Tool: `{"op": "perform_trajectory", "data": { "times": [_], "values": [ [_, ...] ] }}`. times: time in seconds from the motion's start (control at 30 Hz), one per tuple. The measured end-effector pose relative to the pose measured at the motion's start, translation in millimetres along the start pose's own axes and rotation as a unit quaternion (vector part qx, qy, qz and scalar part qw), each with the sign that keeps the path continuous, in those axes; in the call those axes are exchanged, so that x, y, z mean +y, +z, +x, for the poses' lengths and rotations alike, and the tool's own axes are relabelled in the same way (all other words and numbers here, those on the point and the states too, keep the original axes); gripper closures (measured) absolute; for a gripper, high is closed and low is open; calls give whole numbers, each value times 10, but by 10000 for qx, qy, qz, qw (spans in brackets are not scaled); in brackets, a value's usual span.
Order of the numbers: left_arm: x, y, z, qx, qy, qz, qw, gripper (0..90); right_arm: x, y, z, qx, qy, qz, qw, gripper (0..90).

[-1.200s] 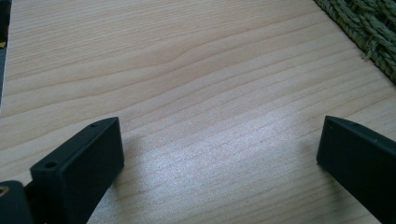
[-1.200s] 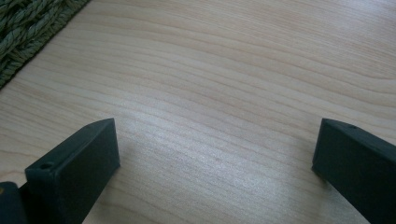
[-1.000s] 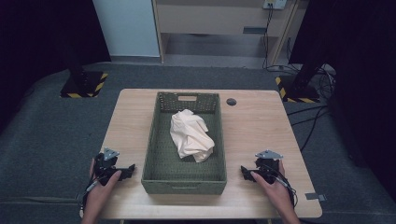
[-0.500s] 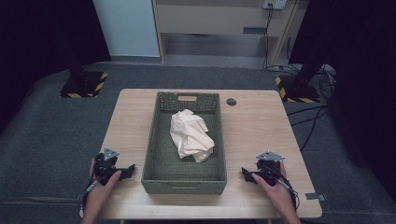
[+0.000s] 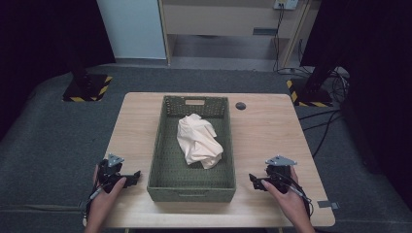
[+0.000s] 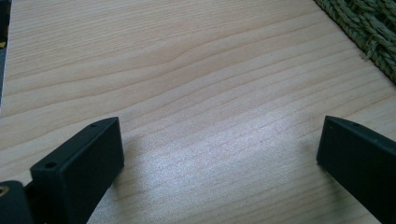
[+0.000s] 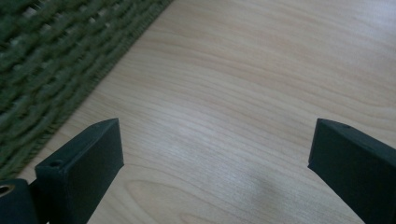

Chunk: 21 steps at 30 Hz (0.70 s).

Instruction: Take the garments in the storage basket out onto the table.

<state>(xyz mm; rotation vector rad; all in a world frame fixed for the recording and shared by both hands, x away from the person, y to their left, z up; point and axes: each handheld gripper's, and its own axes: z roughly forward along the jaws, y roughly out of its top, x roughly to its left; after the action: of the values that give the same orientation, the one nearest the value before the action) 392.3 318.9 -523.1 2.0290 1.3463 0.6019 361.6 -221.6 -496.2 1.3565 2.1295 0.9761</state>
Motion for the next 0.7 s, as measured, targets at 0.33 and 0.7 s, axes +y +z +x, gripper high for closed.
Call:
{"op": "perform_trajectory", "data": {
  "times": [0.33,0.7],
  "values": [
    [0,0,0,0,0,1,10000,0,197,-223,78,84,-155,-174,9997,32],
    [0,0,0,-1,-1,1,10000,0,383,-399,128,107,-224,-249,9994,33]
  ]
}}
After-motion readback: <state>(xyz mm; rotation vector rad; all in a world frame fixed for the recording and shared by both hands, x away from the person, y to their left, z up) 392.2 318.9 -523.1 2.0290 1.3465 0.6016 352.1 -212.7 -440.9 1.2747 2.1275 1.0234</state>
